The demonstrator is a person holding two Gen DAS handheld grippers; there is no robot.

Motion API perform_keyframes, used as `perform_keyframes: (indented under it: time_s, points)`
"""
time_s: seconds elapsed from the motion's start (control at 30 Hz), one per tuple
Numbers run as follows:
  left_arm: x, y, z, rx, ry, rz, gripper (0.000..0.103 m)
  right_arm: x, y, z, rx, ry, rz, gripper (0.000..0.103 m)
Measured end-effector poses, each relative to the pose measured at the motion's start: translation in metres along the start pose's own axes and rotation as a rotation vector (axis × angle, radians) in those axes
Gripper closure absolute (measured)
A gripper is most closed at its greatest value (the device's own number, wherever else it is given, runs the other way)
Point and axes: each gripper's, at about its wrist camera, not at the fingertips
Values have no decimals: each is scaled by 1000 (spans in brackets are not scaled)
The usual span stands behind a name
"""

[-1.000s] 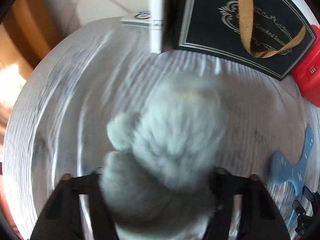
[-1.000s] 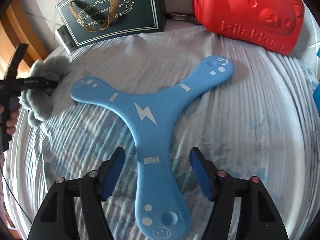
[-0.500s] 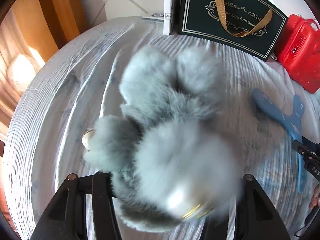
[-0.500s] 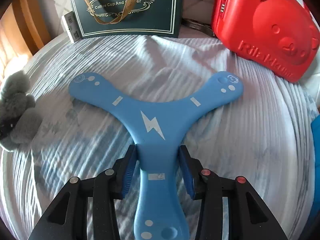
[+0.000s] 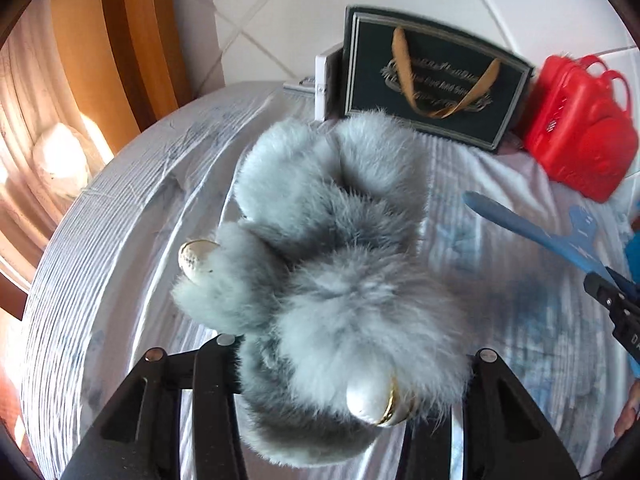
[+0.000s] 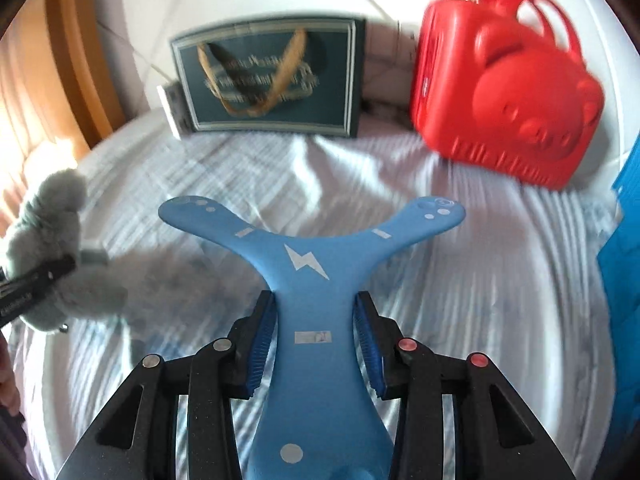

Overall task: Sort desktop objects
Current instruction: 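Carry the grey plush and blue boomerang with both tools over the blue bin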

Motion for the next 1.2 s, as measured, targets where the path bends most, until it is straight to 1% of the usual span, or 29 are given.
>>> perform_keyframes:
  time_s: [0.07,0.2,0.27,0.4,0.57,0.8,1.07,1.2]
  points:
    - [-2,13,-1,20,8,12,61,-3,17,-4,32,7,5,63]
    - [-6,46,-1,61,14,6,61,-11,46,-8,82,21,-10,63]
    - [-7,64,2,81,13,6,61,-20,67,-8,117,36,-17,63]
    - [-6,104,14,121,7,26,61,-31,105,-5,176,55,-14,63]
    - [-4,153,28,176,7,43,61,-37,164,9,242,64,-13,63]
    - [9,211,52,221,-13,71,61,-33,228,33,321,67,12,63]
    - [33,258,74,278,-36,104,61,-15,290,56,413,54,52,63]
    - [50,277,84,305,-55,138,61,-1,317,68,452,39,82,63]
Point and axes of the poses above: each gripper's, at about its wrist camera, not at the fingertips, and y roughly against the way its jaws point, x to its right, z to its underside, and after that the axes turned 7 degrees about y, right-handed
